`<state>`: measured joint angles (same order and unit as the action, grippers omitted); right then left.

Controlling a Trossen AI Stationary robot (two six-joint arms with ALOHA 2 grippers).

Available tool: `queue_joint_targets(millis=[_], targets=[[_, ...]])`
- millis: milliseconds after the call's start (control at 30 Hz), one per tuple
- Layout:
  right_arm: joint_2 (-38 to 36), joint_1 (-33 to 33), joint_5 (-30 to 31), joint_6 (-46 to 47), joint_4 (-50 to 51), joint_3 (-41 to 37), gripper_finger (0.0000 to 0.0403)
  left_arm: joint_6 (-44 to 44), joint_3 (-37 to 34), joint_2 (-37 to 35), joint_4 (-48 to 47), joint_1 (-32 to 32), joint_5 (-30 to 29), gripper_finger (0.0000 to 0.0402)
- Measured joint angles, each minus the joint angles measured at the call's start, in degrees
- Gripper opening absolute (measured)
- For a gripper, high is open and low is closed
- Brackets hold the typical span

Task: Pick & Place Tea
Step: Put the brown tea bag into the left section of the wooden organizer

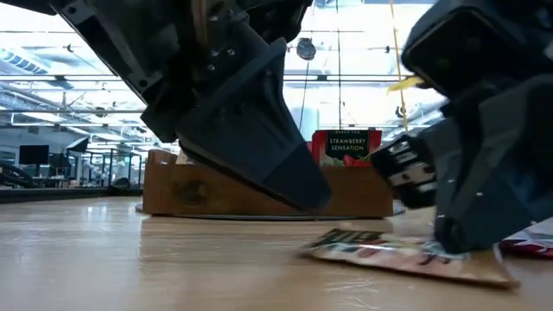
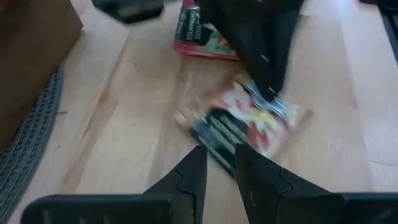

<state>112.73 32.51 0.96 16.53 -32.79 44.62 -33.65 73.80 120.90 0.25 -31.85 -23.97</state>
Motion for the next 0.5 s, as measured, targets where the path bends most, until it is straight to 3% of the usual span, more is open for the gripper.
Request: queue_joint_targets(millis=[233, 500], targets=[[6.99, -2.62, -7.27, 1.86, -6.38, -0.05, 0.0, -5.18, 0.0, 0.0, -3.95, 0.18, 0.82, 0.0089], [8.33, -3.18, -8.18, 0.12, -11.06, -1.46, 0.0, -5.48, -0.09, 0.0, -4.95, 1.59, 8.5, 0.0089]])
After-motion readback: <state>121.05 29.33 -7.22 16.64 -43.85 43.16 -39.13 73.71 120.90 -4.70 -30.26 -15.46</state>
